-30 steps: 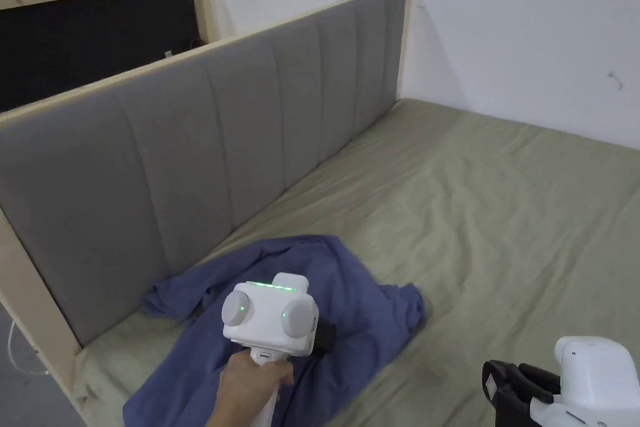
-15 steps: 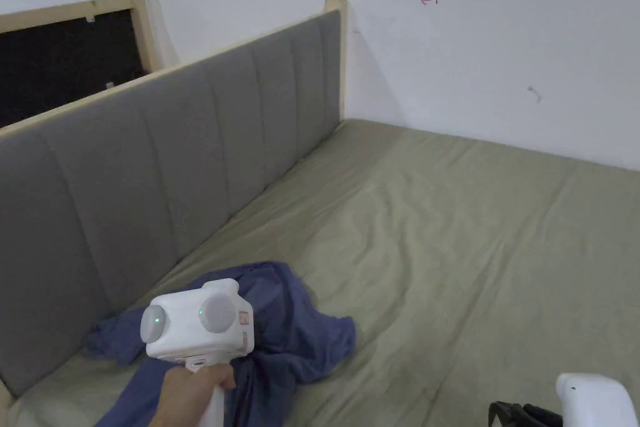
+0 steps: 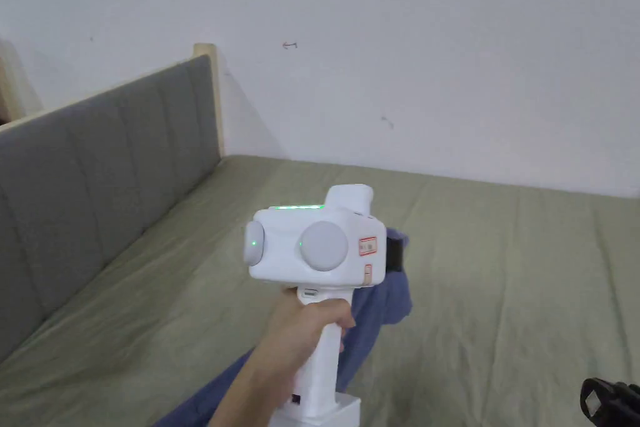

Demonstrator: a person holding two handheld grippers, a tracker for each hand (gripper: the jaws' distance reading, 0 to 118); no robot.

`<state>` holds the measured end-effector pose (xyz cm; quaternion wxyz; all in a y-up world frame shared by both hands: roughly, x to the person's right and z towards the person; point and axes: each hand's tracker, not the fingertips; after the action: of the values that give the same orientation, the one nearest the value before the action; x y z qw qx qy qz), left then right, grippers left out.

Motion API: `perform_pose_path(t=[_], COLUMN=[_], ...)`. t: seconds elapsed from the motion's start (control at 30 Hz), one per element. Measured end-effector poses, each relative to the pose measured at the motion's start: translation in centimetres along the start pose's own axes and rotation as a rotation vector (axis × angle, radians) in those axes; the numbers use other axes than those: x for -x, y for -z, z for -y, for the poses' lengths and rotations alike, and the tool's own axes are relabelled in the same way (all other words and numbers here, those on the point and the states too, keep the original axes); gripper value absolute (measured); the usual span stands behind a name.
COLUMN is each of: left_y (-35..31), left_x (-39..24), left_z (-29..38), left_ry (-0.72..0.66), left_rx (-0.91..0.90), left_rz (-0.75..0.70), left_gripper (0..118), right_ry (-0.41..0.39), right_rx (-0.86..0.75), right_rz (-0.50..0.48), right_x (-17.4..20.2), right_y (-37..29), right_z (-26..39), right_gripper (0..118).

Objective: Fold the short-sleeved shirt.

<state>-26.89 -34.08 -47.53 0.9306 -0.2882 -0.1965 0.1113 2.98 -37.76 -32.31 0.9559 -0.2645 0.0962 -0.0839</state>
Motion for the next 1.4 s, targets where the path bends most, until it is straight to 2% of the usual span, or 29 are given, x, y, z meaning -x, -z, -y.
perform_pose_path(t=[0.17, 0.27, 0.37, 0.43, 0.47, 0.57, 0.6, 0.63, 0.67, 0.73, 0.77, 0.83, 0.93, 0.97, 1.0, 1.03, 1.07, 1.1, 1.17, 1.23, 1.4], left_y=[4.2, 9.7, 15.6, 17.8, 18.2, 17.1, 17.1, 17.1, 17.1, 16.4, 15.5, 12.9, 9.3, 8.0, 6.7, 5.5, 4.3, 3.6, 2.4, 1.3, 0.7], left_x=[-11.4, -15.1, -16.3, -16.4, -16.5, -15.7, -15.4, -15.1, -14.8, -14.8, -14.5, -13.2, -10.3, -8.9, -7.4, -5.8, -4.2, -2.9, 0.4, 3.5, 9.3], left_z=[4.5, 10.9, 19.2, 23.8, 25.6, 25.3, 24.5, 23.9, 23.4, 22.7, 21.9, 20.6, 19.3, 19.1, 19.0, 19.0, 19.1, 19.4, 20.2, 20.4, 18.4], left_ry=[0.104, 0.109, 0.122, 0.105, 0.149, 0.13, 0.085, 0.063, 0.084, 0.136, 0.148, 0.114, 0.051, 0.02, -0.012, -0.041, -0.061, -0.063, -0.082, -0.151, -0.187], left_rx=[0.062, 0.294, 0.492, 0.632, 0.662, 0.535, 0.567, 0.582, 0.58, 0.562, 0.544, 0.425, 0.4, 0.385, 0.367, 0.343, 0.329, 0.326, 0.337, 0.357, 0.331], left_rz=[0.192, 0.19, 0.191, 0.177, 0.165, 0.182, 0.182, 0.192, 0.19, 0.148, 0.139, 0.17, 0.133, 0.121, 0.114, 0.108, 0.074, 0.014, -0.119, -0.149, -0.248], left_gripper=[4, 4, 4, 4, 4, 5, 8, 21, 43, 109, 118, 114, 113, 108, 93, 52, 17, 17, 4, 2, 0], right_ry=[0.06, 0.112, 0.12, 0.119, 0.126, 0.164, 0.169, 0.172, 0.176, 0.176, 0.175, 0.175, 0.15, 0.137, 0.128, 0.122, 0.118, 0.118, 0.114, 0.114, 0.08], right_rx=[-0.019, 0.025, 0.072, 0.106, 0.122, 0.138, 0.142, 0.142, 0.14, 0.117, 0.102, 0.091, 0.094, 0.094, 0.098, 0.103, 0.106, 0.11, 0.122, 0.135, 0.154], right_rz=[0.131, 0.198, 0.246, 0.243, 0.233, 0.228, 0.228, 0.227, 0.223, 0.193, 0.172, 0.15, 0.137, 0.132, 0.122, 0.107, 0.093, 0.081, 0.052, 0.032, 0.007], right_x=[-5.0, -7.9, -9.5, -10.2, -10.6, -11.5, -11.5, -11.3, -11.2, -10.7, -10.3, -9.8, -8.5, -8.0, -7.6, -7.1, -6.6, -6.1, -5.2, -4.4, -2.7], right_y=[-4.1, -4.7, -4.8, -4.5, -4.3, -3.3, -3.0, -2.8, -2.6, -2.5, -2.6, -2.5, -2.0, -1.8, -1.7, -1.5, -1.2, -1.0, -0.2, 0.6, 2.4], right_z=[-0.4, 0.5, 2.3, 3.5, 3.9, 4.8, 4.8, 4.8, 4.7, 4.4, 4.2, 3.8, 3.4, 3.4, 3.5, 3.6, 3.8, 3.9, 4.1, 4.3, 4.1], right_gripper=[0, 0, 0, 0, 0, 0, 0, 0, 0, 0, 0, 0, 0, 0, 0, 0, 0, 0, 0, 0, 0])
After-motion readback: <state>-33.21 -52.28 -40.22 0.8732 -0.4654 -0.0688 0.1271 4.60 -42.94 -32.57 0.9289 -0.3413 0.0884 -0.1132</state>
